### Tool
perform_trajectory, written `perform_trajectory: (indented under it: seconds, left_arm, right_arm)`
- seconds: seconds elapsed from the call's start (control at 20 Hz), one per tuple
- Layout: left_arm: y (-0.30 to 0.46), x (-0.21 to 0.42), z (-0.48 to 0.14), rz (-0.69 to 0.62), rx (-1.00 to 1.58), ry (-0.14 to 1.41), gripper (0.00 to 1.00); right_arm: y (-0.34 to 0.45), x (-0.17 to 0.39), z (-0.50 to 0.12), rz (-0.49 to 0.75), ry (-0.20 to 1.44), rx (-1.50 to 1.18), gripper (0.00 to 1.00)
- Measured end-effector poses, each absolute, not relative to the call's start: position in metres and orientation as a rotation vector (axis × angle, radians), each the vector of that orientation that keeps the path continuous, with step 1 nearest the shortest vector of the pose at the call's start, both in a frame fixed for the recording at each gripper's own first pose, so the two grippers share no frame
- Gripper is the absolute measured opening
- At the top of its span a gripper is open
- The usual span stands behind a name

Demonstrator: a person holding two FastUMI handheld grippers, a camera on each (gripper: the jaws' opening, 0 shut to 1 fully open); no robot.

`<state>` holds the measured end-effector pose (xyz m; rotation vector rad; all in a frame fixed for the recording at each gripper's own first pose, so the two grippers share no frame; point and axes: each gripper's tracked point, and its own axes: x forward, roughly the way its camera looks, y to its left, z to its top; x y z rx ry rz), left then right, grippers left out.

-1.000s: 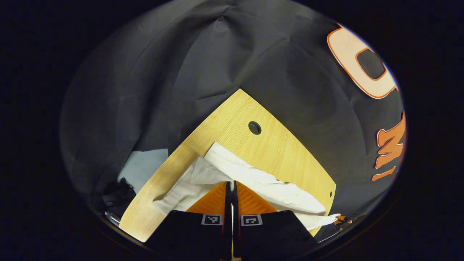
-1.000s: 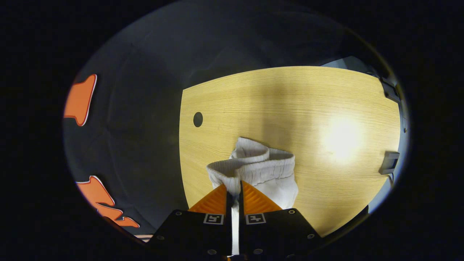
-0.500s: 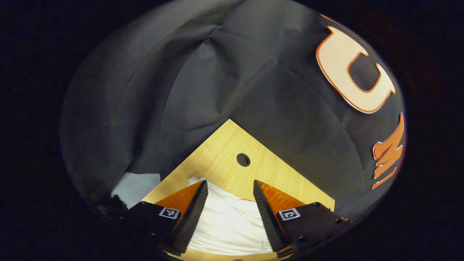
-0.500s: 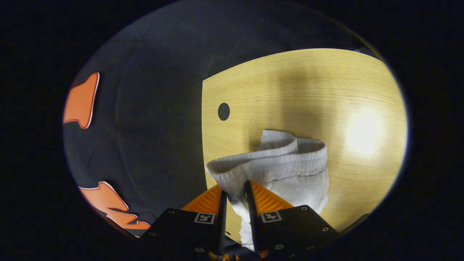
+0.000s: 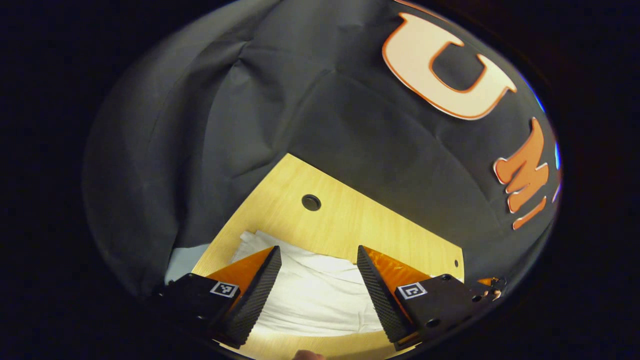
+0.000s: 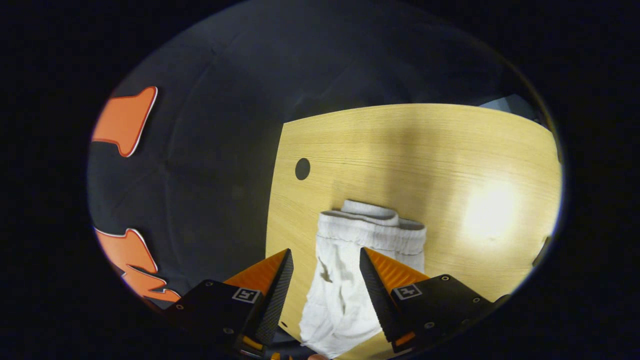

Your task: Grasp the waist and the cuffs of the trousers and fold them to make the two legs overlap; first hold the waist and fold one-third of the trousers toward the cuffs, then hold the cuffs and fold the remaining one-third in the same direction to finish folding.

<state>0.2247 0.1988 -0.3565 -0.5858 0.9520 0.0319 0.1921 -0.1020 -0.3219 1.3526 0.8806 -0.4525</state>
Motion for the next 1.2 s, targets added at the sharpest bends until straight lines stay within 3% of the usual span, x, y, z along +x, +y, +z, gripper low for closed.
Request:
perform_trajectory:
  seconds: [0.2,0.25,0.3,0.55,0.6,0.65,0.8,0.9,1.2]
  left_arm:
    - [0.178,0.208,-0.350,-0.035,-0.472,1.019,1.00]
    - [0.173,0.203,-0.346,-0.040,-0.446,1.021,0.96]
    - [0.167,0.200,-0.342,-0.042,-0.435,1.019,1.00]
    - [0.123,0.184,-0.321,-0.064,-0.460,0.992,1.00]
    - [0.115,0.179,-0.320,-0.066,-0.456,0.997,0.96]
    - [0.106,0.175,-0.319,-0.070,-0.454,1.000,0.96]
    - [0.079,0.171,-0.313,-0.095,-0.443,0.990,1.00]
    - [0.064,0.170,-0.304,-0.114,-0.429,0.960,0.96]
    - [0.000,0.159,-0.282,-0.198,-0.383,0.928,0.99]
  right_arm:
    - [-0.095,0.162,-0.341,-0.471,0.930,1.311,0.83]
    - [-0.092,0.158,-0.348,-0.469,0.945,1.315,0.83]
    - [-0.091,0.154,-0.354,-0.467,0.961,1.319,0.83]
    - [-0.099,0.153,-0.383,-0.439,1.002,1.229,0.83]
    - [-0.103,0.150,-0.387,-0.433,1.009,1.208,0.74]
    - [-0.105,0.149,-0.392,-0.427,1.016,1.186,0.87]
    - [-0.102,0.149,-0.404,-0.383,1.018,1.175,0.88]
    - [-0.103,0.155,-0.409,-0.364,0.990,1.177,0.90]
    - [-0.112,0.177,-0.413,-0.283,0.807,1.192,0.93]
